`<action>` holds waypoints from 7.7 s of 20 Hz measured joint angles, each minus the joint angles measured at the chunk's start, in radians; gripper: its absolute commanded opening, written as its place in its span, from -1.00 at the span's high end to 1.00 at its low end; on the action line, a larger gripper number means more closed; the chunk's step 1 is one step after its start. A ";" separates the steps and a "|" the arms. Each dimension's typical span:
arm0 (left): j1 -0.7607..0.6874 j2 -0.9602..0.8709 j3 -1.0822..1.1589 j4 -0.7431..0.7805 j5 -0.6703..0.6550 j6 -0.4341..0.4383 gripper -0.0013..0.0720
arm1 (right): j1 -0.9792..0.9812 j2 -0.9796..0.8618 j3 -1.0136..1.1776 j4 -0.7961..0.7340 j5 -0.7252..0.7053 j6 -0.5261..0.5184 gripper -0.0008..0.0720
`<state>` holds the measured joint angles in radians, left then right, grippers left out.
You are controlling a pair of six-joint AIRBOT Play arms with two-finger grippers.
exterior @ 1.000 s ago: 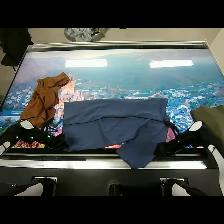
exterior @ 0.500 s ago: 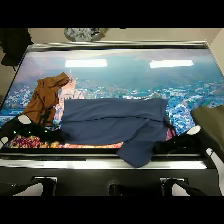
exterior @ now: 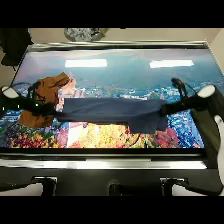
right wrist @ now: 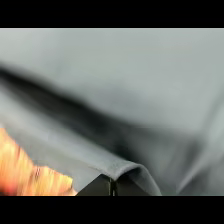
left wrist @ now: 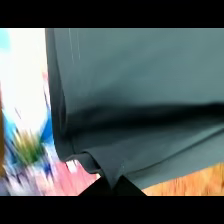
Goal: Fold the shirts.
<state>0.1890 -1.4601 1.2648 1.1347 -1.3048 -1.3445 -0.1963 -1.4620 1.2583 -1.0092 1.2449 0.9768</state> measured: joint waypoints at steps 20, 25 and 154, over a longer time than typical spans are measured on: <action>0.032 -0.255 0.414 -0.166 -0.174 -0.031 -0.88 | -0.137 -0.299 0.306 -0.166 0.186 0.024 -0.96; 0.004 -0.133 0.415 -0.169 -0.166 -0.025 -0.87 | -0.202 -0.362 0.222 -0.029 0.185 -0.035 -0.96; -0.378 0.172 0.379 0.133 0.169 -0.100 0.91 | -1.069 0.090 0.341 -0.269 0.484 0.190 0.86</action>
<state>-0.1886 -1.2884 1.6440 1.2678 -1.1355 -1.4445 -1.2652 -1.3720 1.5990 -1.2778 1.7290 1.1671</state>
